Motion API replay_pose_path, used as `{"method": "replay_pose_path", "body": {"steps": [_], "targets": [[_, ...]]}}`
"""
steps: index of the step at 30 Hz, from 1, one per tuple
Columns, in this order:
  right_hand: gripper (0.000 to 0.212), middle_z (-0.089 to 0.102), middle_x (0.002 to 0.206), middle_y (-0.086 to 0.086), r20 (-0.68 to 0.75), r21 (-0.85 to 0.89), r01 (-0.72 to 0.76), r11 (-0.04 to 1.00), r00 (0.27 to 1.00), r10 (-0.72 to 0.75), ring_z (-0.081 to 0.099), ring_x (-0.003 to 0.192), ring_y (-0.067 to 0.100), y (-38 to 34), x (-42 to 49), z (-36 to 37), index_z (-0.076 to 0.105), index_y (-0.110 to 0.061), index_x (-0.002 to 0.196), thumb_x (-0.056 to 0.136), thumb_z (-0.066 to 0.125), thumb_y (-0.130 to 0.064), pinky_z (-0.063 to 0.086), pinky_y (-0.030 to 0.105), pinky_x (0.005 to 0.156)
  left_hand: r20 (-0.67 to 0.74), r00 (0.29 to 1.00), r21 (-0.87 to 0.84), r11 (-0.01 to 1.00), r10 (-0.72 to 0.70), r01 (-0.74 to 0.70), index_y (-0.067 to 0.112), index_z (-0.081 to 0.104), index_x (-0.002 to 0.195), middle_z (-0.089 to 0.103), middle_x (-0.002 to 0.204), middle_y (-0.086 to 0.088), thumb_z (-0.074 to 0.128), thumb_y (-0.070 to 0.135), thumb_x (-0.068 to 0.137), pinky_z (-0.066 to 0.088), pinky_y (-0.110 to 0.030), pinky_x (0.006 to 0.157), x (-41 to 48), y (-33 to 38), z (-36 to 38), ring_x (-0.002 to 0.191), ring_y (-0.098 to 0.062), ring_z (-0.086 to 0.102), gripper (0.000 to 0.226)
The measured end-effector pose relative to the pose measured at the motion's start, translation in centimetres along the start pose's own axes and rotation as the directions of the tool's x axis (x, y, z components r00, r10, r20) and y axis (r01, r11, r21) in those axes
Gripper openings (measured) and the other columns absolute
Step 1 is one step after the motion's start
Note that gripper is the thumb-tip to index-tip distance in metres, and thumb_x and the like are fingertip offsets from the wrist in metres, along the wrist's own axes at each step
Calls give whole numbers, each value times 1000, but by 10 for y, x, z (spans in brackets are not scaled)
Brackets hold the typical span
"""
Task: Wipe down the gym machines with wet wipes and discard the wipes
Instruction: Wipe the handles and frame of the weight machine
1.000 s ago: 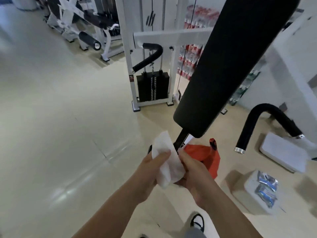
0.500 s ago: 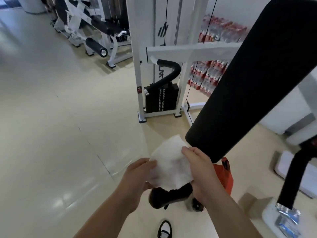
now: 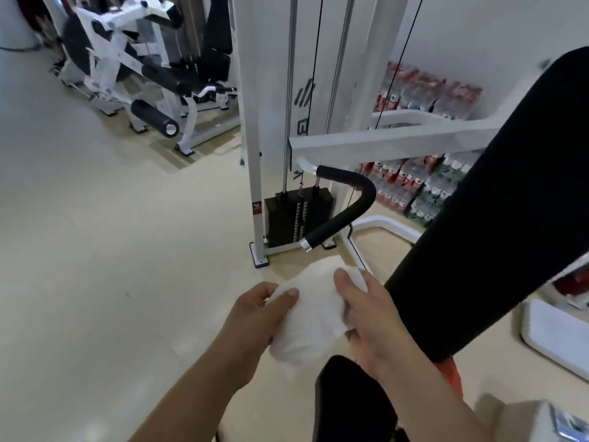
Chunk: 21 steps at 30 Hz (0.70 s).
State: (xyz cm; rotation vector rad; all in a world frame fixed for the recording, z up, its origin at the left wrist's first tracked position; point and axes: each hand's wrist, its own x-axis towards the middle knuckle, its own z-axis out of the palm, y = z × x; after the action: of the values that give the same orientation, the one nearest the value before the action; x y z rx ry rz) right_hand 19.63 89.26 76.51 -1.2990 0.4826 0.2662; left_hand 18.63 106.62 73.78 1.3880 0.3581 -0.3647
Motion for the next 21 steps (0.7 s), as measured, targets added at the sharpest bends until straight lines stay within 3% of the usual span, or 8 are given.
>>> {"method": "replay_pose_path", "body": {"steps": [2,5,8,10,15,18,19,21], "targets": [[16,77,102,11,-82,-33,33,999,996,-35,75,86,18,-7,14,28,68,-13,111,103,62,-26,61,36,78,28,999,41,999,-20,18,17,72,86,68,81,-6,66,33,97,48,-31,59,26,18,-26,69,-17,61,21],[20,80,103,3,-134,-81,-29,996,991,18,75,101,24,-17,34,61,71,-19,113,108,54,-28,58,48,98,81,996,29,999,-20,17,13,75,103,75,98,-12,58,37,101,56,-40,72,67,48,-56,84,-26,67,29],[24,80,101,1,-256,-42,-117,992,961,102,75,101,23,-31,49,75,73,-20,115,109,51,-27,57,45,99,132,990,18,998,-56,54,16,75,114,74,114,-13,60,38,99,60,-46,81,108,75,-69,106,-32,69,31],[25,80,103,2,-350,-11,-88,996,933,79,74,99,23,-41,55,77,73,-21,113,109,50,-29,58,43,94,178,980,78,994,-84,71,20,77,113,75,115,-7,61,39,99,61,-47,86,133,91,-63,108,-30,70,28],[23,79,102,2,-549,159,81,984,835,20,75,91,21,-78,73,61,72,-21,112,108,53,-32,61,42,84,230,970,214,976,-84,34,18,77,104,77,100,-5,64,38,98,63,-48,83,181,126,-14,94,-26,73,25],[16,78,71,-1,-605,261,161,952,795,31,74,58,13,-112,89,39,72,-16,103,106,58,-23,54,25,46,253,965,293,956,-75,-2,11,74,89,68,74,-9,62,41,99,61,-46,78,209,145,15,68,-24,67,33],[17,77,70,-1,-628,253,185,950,778,16,73,57,14,-123,95,32,71,-16,100,106,57,-22,52,24,43,271,960,298,954,-69,-15,9,72,87,66,70,-10,60,40,101,60,-45,76,218,151,22,65,-23,65,37],[21,77,88,3,-674,163,240,957,735,-69,75,76,18,-143,111,23,69,-19,100,109,50,-26,55,29,56,275,961,317,947,-31,-60,6,72,87,66,69,-11,57,38,103,57,-42,72,237,162,32,62,-21,64,39]]}}
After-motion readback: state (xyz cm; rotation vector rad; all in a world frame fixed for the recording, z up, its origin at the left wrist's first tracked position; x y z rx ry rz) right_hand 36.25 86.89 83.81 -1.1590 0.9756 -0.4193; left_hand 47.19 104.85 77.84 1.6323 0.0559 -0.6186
